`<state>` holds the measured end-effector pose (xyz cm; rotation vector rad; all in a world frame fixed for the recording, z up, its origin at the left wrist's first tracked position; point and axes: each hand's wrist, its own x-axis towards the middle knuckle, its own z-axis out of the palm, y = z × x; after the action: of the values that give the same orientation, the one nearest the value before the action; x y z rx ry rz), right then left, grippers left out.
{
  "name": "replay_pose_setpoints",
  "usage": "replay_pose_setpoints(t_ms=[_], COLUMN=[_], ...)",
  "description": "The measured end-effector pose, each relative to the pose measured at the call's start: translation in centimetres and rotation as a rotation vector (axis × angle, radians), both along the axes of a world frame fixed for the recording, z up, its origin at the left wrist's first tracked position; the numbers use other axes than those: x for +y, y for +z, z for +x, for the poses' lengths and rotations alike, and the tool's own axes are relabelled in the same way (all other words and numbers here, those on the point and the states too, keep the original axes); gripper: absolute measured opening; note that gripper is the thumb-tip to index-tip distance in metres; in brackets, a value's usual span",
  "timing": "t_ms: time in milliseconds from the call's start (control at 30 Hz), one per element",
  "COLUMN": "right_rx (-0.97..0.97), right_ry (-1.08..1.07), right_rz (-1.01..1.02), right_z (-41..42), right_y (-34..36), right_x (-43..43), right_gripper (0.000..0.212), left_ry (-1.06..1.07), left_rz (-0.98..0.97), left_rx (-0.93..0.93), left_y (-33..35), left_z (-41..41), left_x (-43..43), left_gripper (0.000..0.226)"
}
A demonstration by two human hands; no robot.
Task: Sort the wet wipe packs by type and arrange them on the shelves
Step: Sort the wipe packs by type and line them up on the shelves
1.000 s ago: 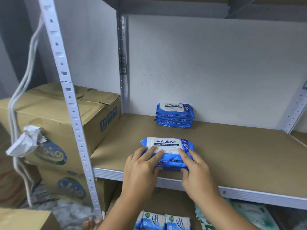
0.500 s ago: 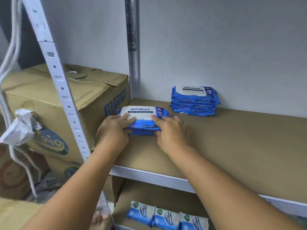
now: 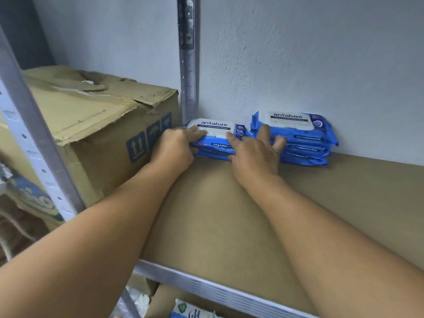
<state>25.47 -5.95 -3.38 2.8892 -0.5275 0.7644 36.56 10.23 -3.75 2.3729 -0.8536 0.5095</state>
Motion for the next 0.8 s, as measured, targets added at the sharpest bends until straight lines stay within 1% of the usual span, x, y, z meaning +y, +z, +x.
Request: replay_pose_setpoints(t_ms=[100, 167, 267, 433, 500, 600, 700, 800], right_rx=[0.001, -0.007, 0.003, 0.045, 0.051, -0.002, -0.047, -0.057], right_ry=[-0.039, -0.068, -0.107, -0.139, -0.131, -0.060, 0.019, 0.037], right_rz=[-0.021, -0.030, -0.008, -0.007, 0.033, 0.090, 0.082, 0.124], right_z=[1.1, 1.7, 2.2, 2.3, 1.8, 0.6, -1.2, -3.8], right_y=[-0.1, -0.3, -0.2, -0.3, -0.5, -0.3, -0.1, -0.1], right_x=[-0.3, -0.5, -0.9, -0.8, -0.8, -0.7, 0.0, 0.9], right_gripper=[0.057, 0.058, 0.067, 0.078, 0.080, 0.074, 0.067, 0.058], left_ry=[-0.057, -0.116, -0.179, -0.174, -0.145, -0.125, -0.114, -0.109], left_rz=[-0.045, -0.034, -0.005, 0.089, 0.100, 0.039, -0.023, -0.048], left_rx=[0.028, 0.007, -0.005, -0.034, -0.038, -0.064, -0.074, -0.075], left_y=[-0.4, -0.9, -1.4, -1.3, -1.4, -1.4, -1.2, -1.1], left_z=[1.5, 2.4, 3.3, 3.4, 3.2, 2.1, 0.4, -2.0], left_x=[-0.9, -1.4, -2.0, -2.4, -2.5, -2.2, -1.5, -0.3], left_gripper=[0.060, 0.061, 0.060, 0.059, 0.059, 0.061, 0.058, 0.058])
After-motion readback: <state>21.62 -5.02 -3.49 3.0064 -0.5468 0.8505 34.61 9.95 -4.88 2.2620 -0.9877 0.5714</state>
